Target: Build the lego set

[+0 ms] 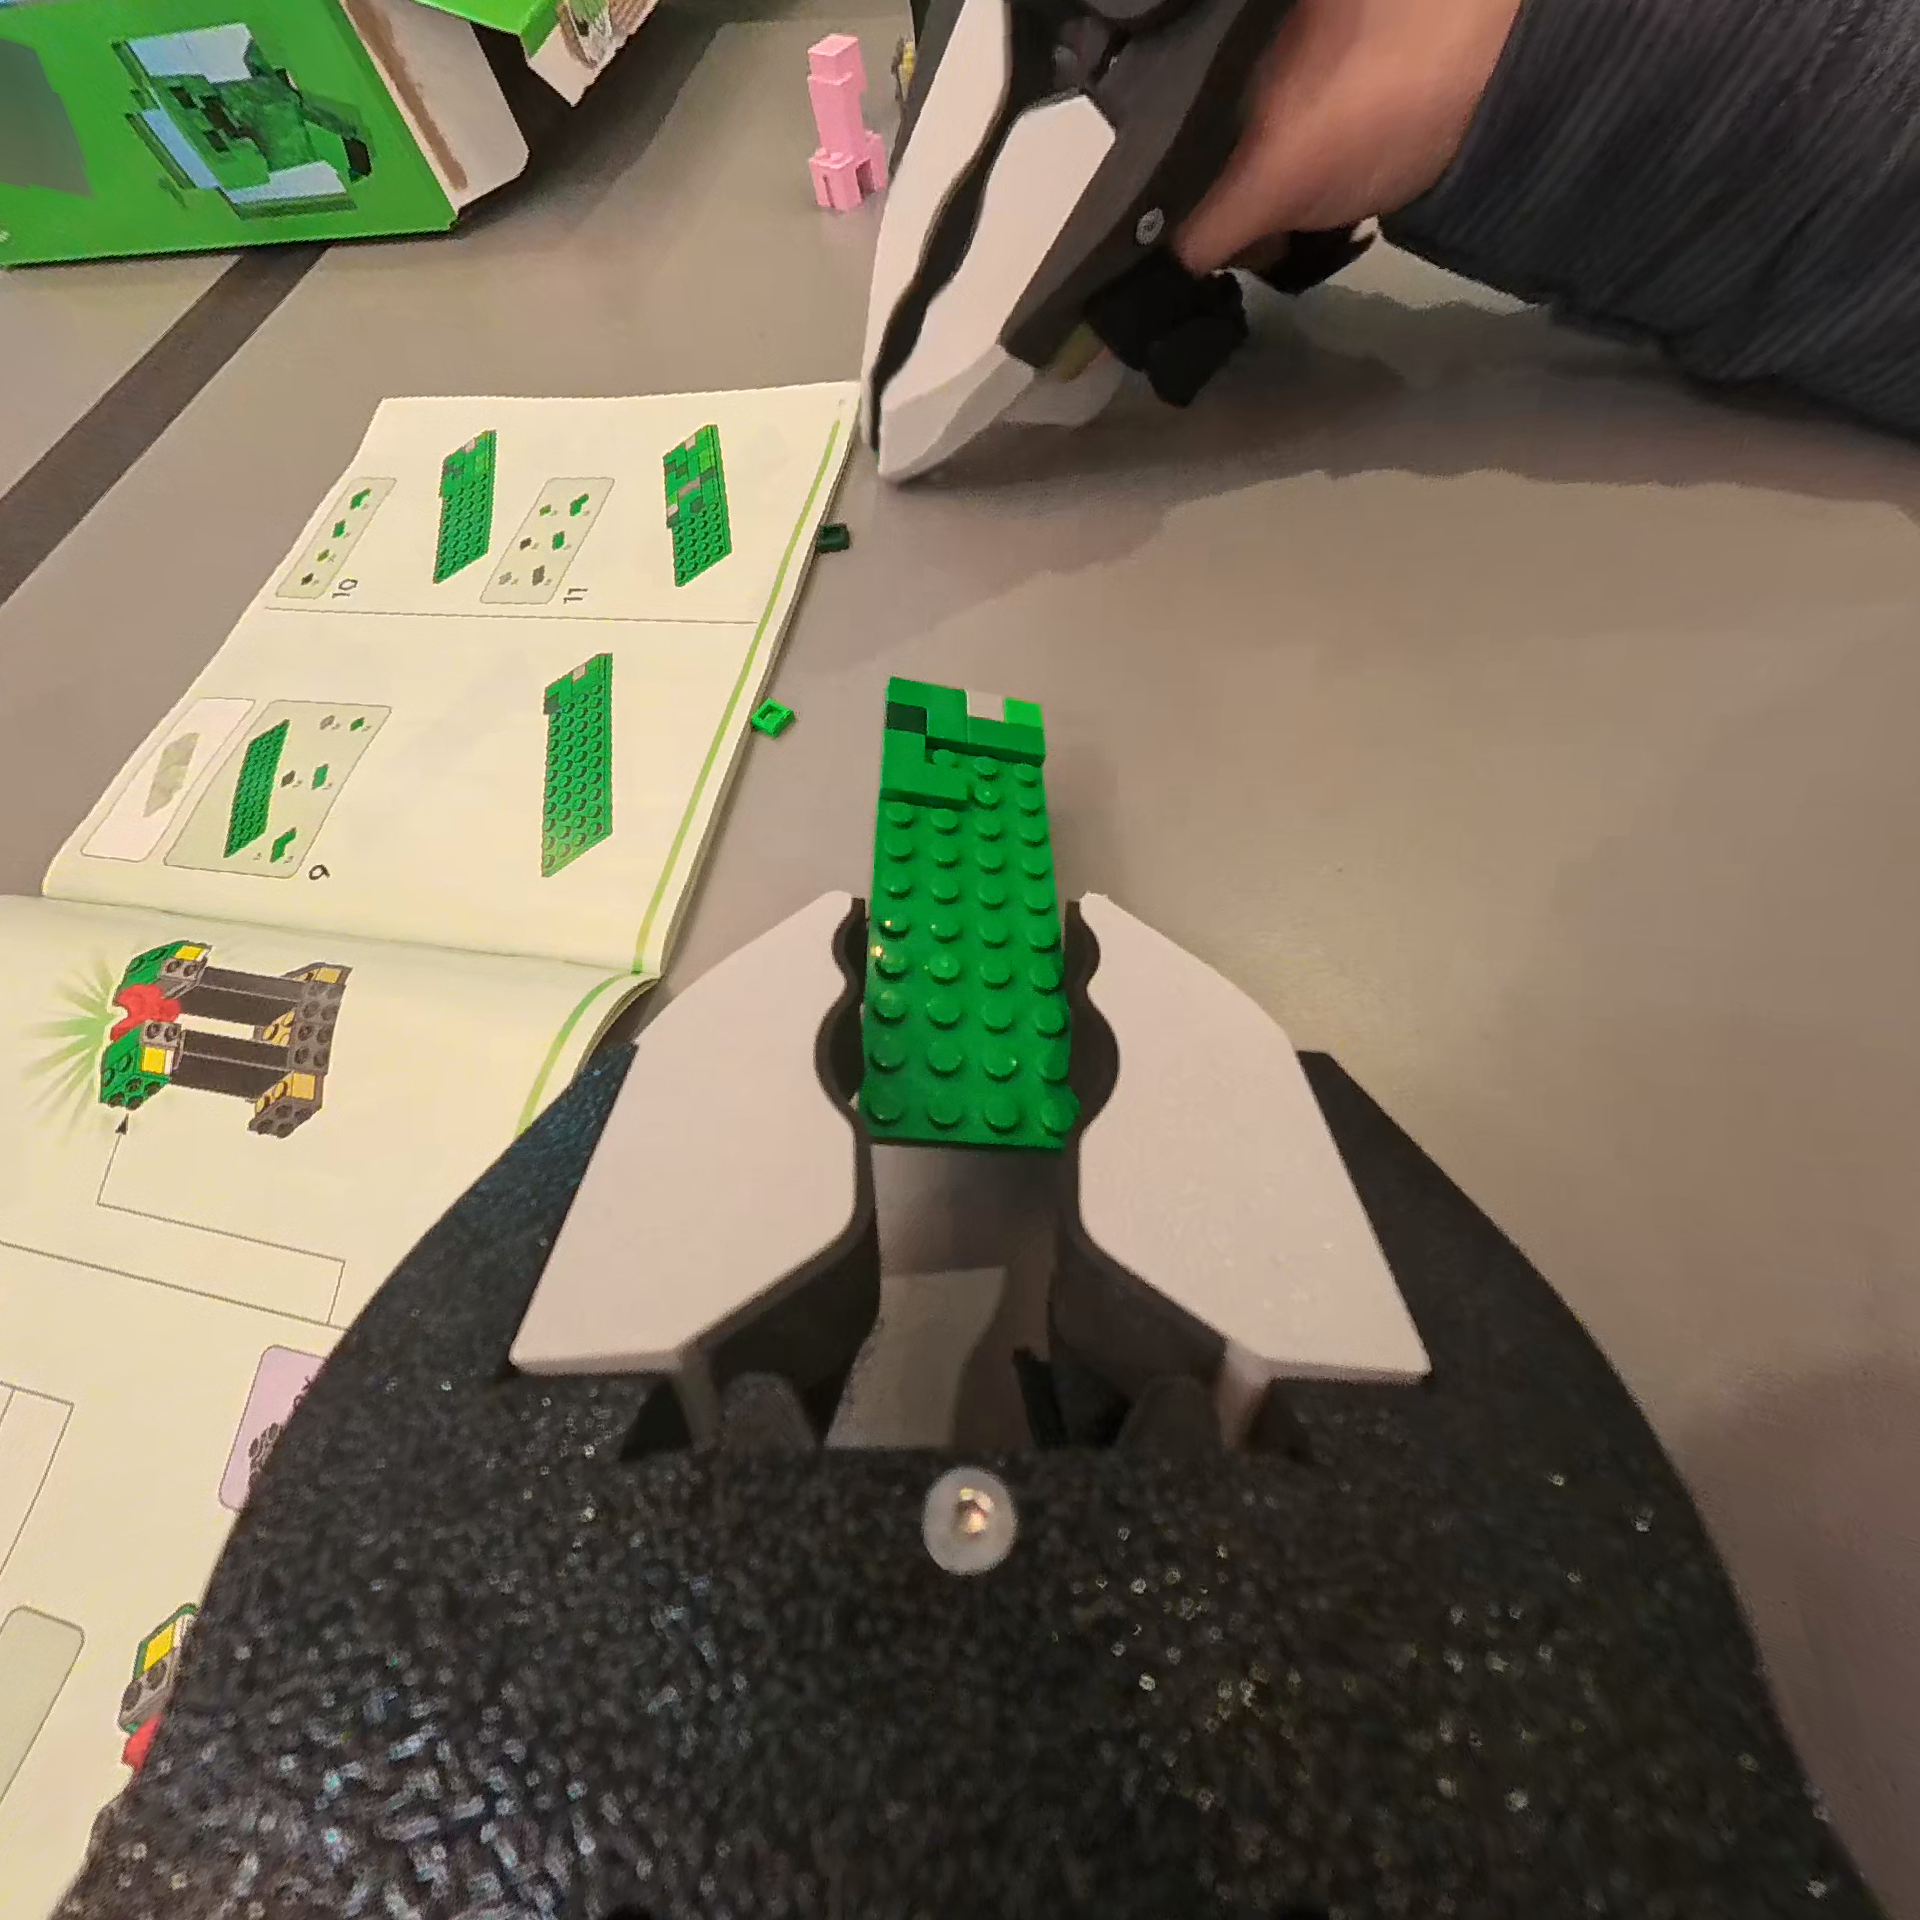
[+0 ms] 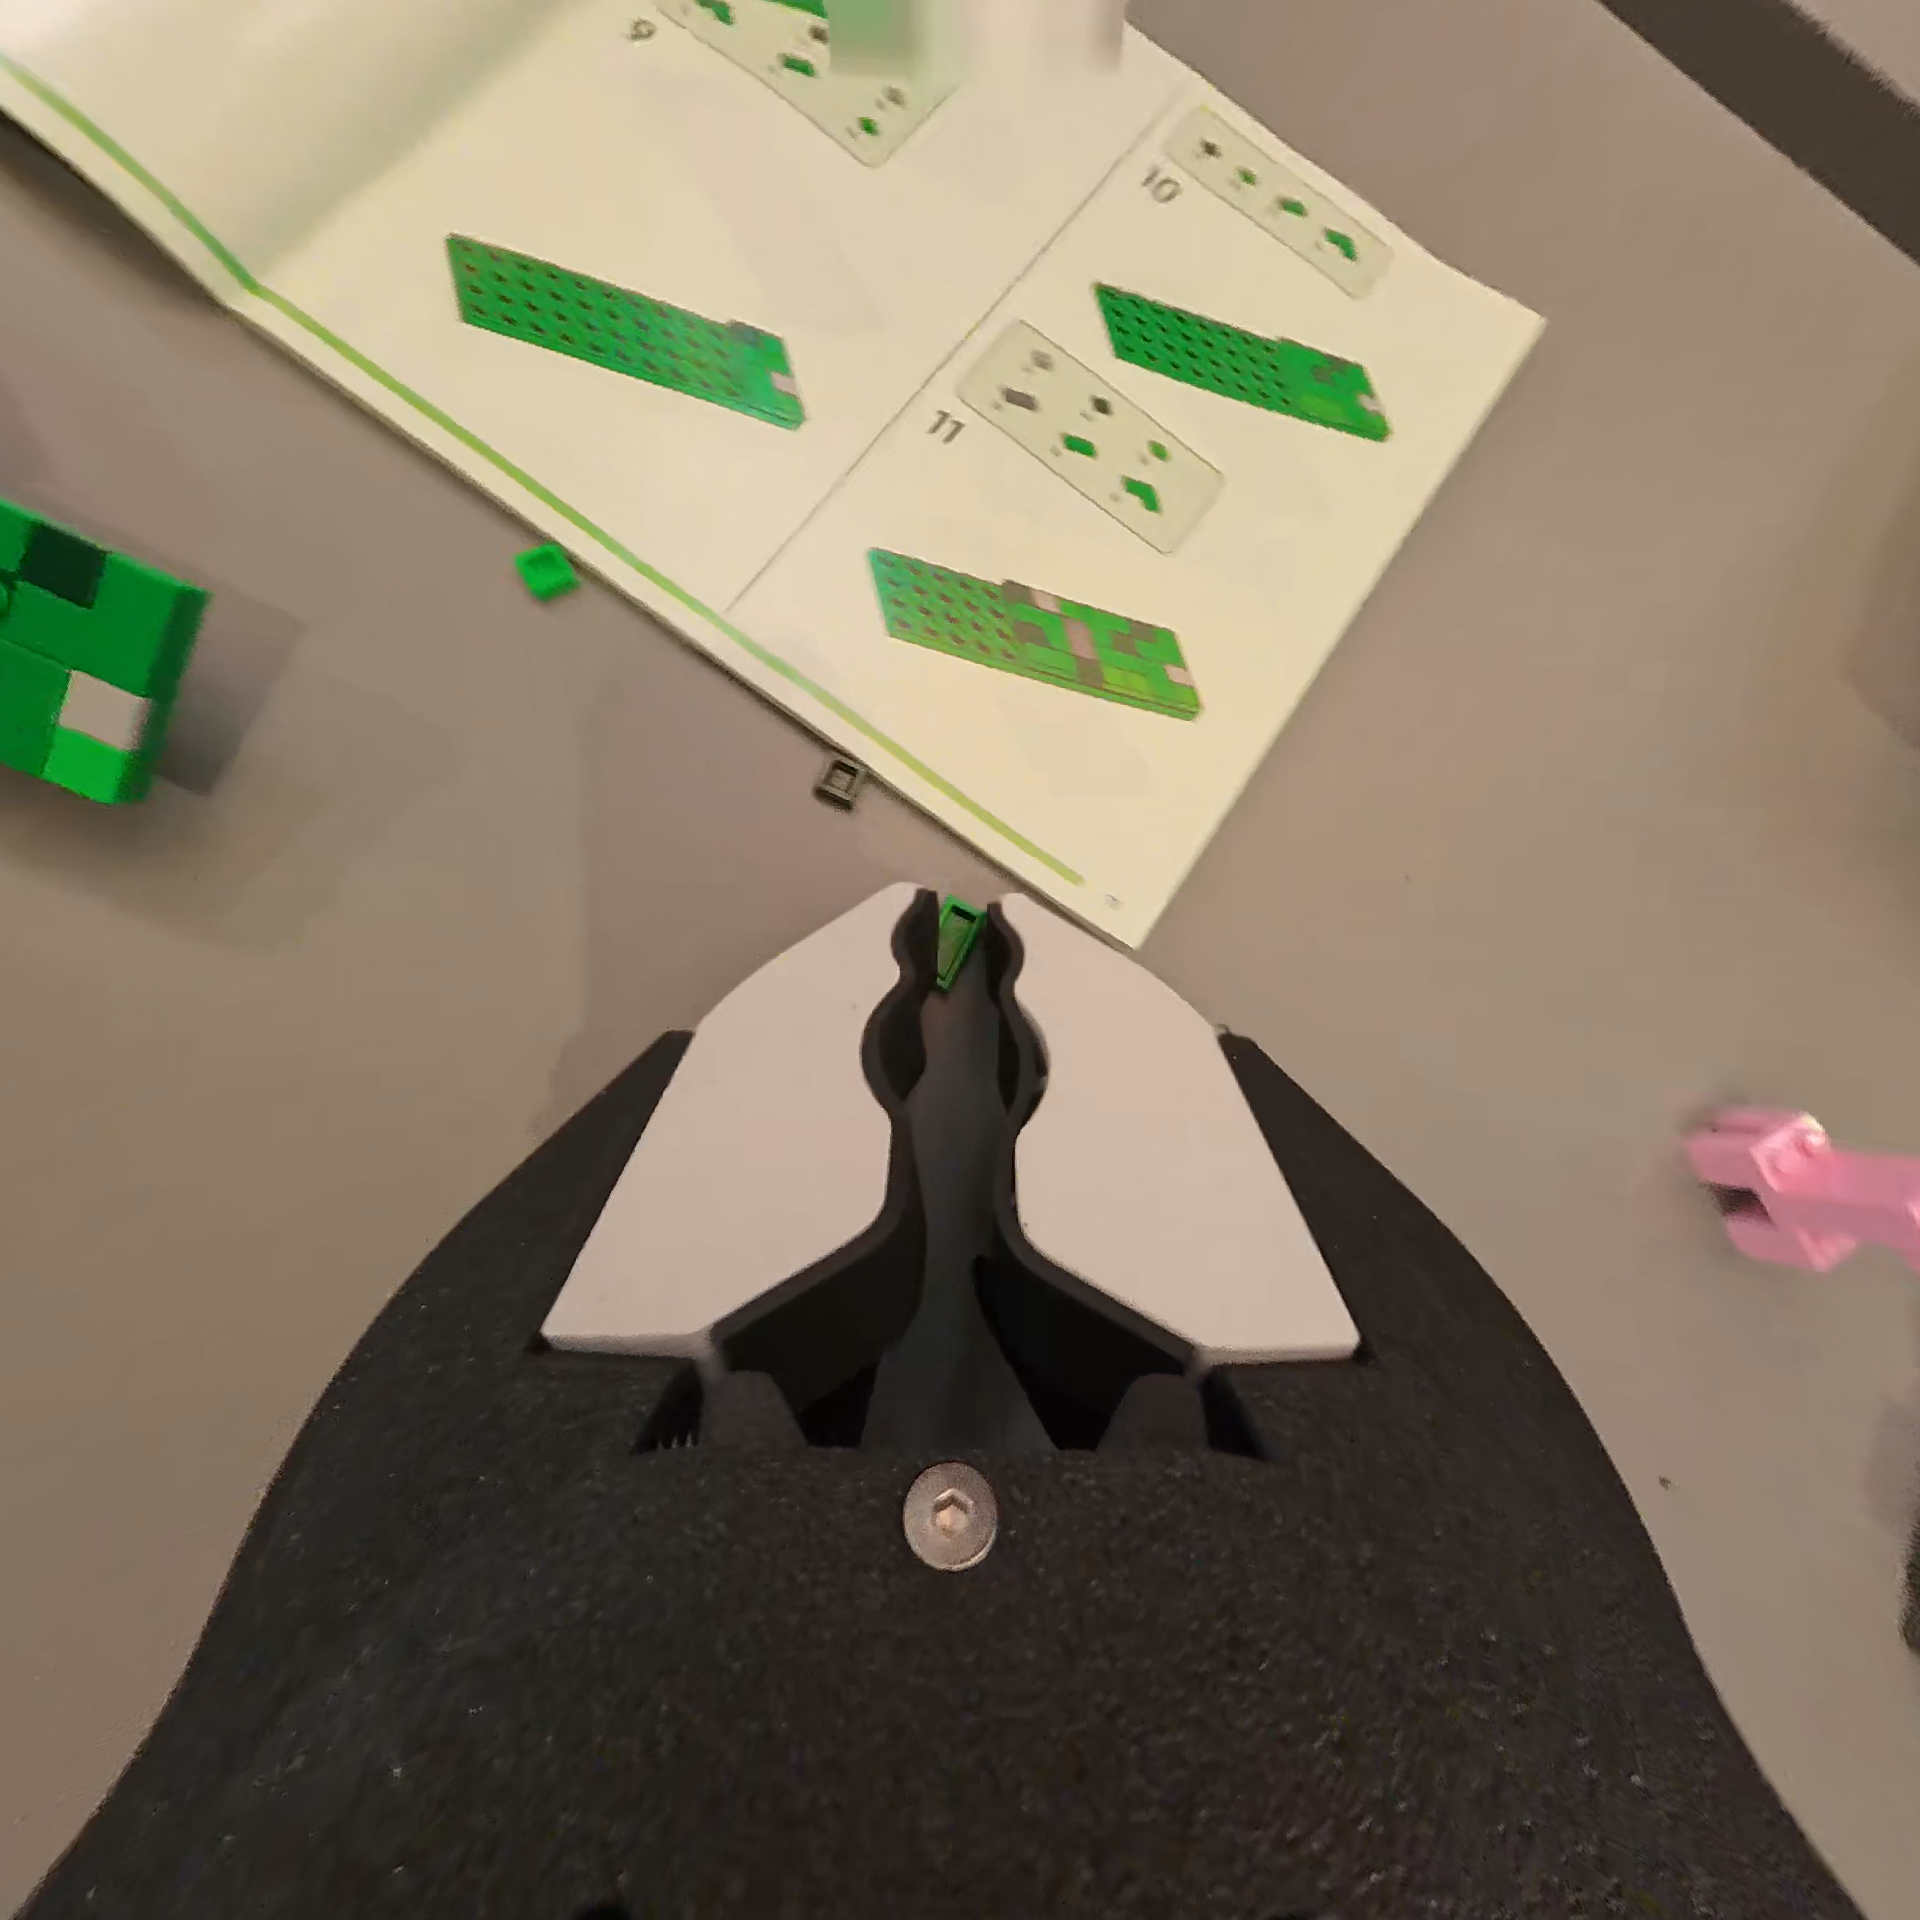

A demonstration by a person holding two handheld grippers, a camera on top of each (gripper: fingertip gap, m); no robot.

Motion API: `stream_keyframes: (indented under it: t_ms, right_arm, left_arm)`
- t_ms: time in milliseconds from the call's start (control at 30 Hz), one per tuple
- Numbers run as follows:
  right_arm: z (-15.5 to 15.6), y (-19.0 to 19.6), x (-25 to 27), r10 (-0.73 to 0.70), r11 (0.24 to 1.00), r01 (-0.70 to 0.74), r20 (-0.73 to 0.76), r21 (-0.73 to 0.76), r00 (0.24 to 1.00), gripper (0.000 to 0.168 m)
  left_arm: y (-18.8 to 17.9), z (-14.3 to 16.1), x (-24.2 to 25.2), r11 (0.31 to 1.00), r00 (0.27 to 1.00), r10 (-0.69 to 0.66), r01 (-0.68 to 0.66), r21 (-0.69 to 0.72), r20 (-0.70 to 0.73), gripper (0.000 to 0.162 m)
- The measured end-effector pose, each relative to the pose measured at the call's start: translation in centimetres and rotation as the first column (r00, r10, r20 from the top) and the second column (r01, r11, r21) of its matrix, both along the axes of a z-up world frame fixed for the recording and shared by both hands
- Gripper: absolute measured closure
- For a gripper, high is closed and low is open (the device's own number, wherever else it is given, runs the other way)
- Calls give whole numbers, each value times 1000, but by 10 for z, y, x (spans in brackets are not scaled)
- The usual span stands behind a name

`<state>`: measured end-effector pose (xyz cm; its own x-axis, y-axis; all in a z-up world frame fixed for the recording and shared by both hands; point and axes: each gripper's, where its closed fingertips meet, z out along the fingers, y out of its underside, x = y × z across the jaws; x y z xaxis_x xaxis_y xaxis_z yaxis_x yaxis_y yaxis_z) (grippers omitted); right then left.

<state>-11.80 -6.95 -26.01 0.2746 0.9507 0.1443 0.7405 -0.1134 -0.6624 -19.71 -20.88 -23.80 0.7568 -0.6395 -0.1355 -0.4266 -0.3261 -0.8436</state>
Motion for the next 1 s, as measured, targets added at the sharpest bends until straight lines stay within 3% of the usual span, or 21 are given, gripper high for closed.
stream_keyframes:
  t_ms: [133,367,767,1000]
  right_arm:
    - [16,-5,-10,2,1000,-2,-113,1,994,156]
    - [0,-17,-27,2,1000,-2,-32,11,999,146]
    - [-2,-14,-30,-106,994,105,-25,-31,994,161]
    - [1,-17,-19,22,999,-24,68,24,997,161]
  left_arm:
    - [-1,0,1,1000,1000,-6,6,5,-9,126]
    - [-1,0,1,1000,1000,-8,8,1,3,126]
    - [-1,-1,2,1000,1000,-13,13,-4,-3,126]
    - [-1,0,2,1000,1000,-13,13,-2,6,126]
